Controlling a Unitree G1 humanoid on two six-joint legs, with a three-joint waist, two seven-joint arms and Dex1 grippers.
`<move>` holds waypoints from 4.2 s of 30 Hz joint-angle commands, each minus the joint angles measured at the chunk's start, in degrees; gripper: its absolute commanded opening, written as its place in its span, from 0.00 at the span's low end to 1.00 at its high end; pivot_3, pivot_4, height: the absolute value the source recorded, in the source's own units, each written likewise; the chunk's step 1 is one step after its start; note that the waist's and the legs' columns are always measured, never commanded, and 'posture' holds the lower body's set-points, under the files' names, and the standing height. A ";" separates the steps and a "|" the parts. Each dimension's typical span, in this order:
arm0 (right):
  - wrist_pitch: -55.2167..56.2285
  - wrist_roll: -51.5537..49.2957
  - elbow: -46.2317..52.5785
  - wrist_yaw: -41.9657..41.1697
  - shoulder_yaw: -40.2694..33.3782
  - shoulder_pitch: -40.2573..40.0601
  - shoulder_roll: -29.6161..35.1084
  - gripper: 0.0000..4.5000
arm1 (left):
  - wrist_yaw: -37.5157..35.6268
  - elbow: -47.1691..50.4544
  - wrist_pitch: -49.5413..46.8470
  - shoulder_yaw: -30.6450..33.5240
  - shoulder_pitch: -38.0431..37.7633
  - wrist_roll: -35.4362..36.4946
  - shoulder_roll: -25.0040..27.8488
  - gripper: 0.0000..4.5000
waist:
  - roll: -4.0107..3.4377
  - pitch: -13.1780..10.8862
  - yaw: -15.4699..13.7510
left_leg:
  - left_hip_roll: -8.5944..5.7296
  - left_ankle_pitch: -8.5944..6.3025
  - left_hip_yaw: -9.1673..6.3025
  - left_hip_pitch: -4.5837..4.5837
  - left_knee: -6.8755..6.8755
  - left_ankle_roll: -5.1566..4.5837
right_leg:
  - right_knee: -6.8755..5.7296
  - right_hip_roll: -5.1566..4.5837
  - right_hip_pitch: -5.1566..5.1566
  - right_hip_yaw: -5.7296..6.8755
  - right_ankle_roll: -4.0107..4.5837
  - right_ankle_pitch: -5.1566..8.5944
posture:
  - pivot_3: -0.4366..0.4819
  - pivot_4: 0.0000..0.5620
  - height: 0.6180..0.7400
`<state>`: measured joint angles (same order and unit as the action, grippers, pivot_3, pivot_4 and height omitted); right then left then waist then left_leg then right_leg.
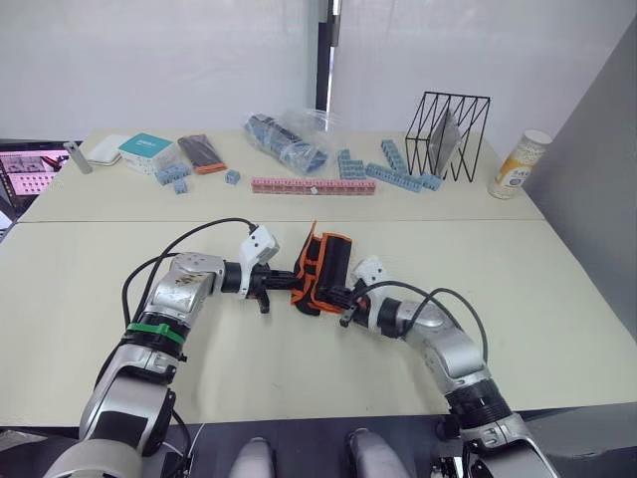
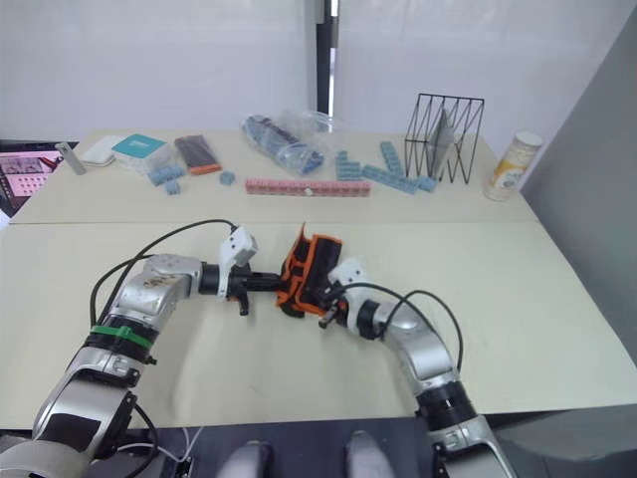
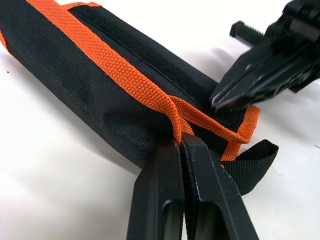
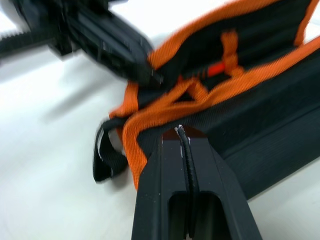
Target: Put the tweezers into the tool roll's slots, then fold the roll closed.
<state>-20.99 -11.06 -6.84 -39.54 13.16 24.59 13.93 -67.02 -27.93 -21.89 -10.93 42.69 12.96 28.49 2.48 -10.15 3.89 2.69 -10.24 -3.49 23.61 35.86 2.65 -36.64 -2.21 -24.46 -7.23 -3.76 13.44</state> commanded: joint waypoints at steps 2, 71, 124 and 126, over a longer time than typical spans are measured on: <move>0.38 3.44 -2.60 0.89 1.92 0.27 0.30 0.00 | -0.67 3.01 -2.56 1.95 2.05 2.32 -1.67 0.00 | 0.00 0.00 0.02 | 0.00 0.00 0.00 -0.06 0.01 0.00 | 0.00 0.00 0.06 0.00 0.00 0.00 | 0.48 0.27 0.97; -5.01 5.82 -21.26 7.43 -4.59 14.43 -3.09 0.00 | -6.36 11.22 -11.89 8.08 -4.27 6.97 -0.08 0.51 | -0.64 0.58 0.76 | -0.18 0.01 -0.37 -0.33 0.07 -0.01 | -0.12 0.00 0.47 0.03 -0.04 0.13 | 0.48 0.27 0.97; 23.02 -1.74 -22.61 -5.43 -15.77 14.97 2.79 0.00 | 9.20 23.06 -8.38 9.25 -15.31 6.66 -5.14 0.06 | -0.77 0.49 2.75 | -0.22 -0.01 -0.68 -0.68 -0.87 -0.03 | 0.35 0.01 0.85 0.16 0.04 0.45 | 0.48 0.27 0.97; 19.68 -2.48 -16.29 -6.08 -15.82 10.78 5.41 0.00 | 10.55 24.65 -10.27 11.19 -15.85 7.51 -3.00 0.18 | -0.78 0.49 2.31 | -0.24 -0.01 -0.69 -0.17 -0.86 -0.03 | 0.29 0.00 0.30 0.14 0.06 0.43 | 0.48 0.27 0.97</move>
<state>0.94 -12.00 -28.86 -44.61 -2.04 35.63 18.35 -57.42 -6.38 -31.12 -1.95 26.72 18.77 24.55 1.70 -9.67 6.21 2.45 -10.25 -4.19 23.56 35.00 2.61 -36.37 -2.22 -24.28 -7.08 -3.67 13.85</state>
